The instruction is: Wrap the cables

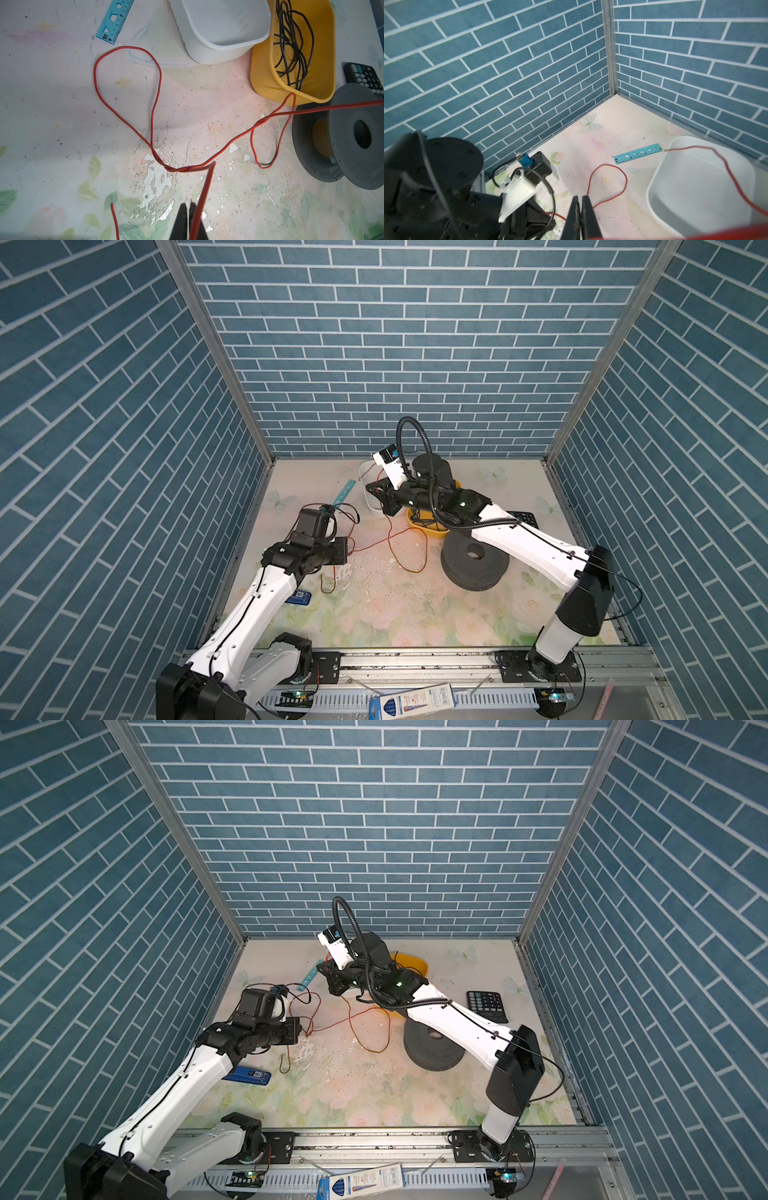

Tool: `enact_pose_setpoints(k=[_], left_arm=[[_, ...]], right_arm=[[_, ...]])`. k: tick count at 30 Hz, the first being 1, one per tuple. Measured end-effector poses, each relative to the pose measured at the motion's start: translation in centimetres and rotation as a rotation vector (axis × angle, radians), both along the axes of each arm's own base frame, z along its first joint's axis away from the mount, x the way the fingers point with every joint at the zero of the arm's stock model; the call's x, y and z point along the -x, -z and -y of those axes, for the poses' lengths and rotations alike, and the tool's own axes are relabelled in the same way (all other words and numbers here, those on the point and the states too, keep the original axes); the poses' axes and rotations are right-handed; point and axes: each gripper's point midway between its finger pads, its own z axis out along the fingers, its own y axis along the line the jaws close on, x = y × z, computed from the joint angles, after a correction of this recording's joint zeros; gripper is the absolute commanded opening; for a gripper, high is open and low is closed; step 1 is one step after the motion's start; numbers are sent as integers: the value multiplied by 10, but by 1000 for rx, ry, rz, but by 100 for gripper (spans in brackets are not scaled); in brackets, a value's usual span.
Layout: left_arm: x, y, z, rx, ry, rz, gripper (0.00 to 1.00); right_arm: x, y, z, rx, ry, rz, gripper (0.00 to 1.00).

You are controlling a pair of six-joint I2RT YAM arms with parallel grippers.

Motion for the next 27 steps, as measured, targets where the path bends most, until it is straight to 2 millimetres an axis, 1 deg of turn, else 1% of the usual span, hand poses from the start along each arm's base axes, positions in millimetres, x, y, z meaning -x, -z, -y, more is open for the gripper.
enact_pose_setpoints(k=[5, 8, 10, 13, 15, 17, 20, 21, 22, 26, 27], left_arm=[[-1, 2, 0, 1, -6, -10, 7], [-3, 3, 1, 4, -12, -17, 7], [-5, 3, 2, 5, -13, -20, 8], [-8, 1, 3, 6, -15, -18, 8], [-10, -1, 3, 7, -14, -13, 8], [-11, -3, 3, 7, -16, -6, 8], [-13, -7, 3, 2, -16, 3, 8], [-14, -8, 2, -3, -13, 4, 8], [-15, -9, 2, -9, -10, 7, 8], [-17, -11, -1, -45, -2, 7, 9], [-17, -12, -2, -52, -2, 8, 9]], right_arm=[[27, -10, 35, 84, 17, 98, 0], [42, -23, 65, 85, 40, 158, 0], [51, -37, 87, 64, 63, 199, 0], [60, -48, 112, 37, 97, 230, 0], [62, -47, 123, 40, 121, 235, 0], [62, -38, 130, 62, 144, 230, 0], [62, -9, 134, 123, 149, 191, 0], [63, 1, 134, 144, 144, 172, 2], [63, 12, 132, 166, 135, 145, 6], [63, 45, 116, 214, 93, 53, 12], [64, 57, 110, 227, 75, 19, 14]])
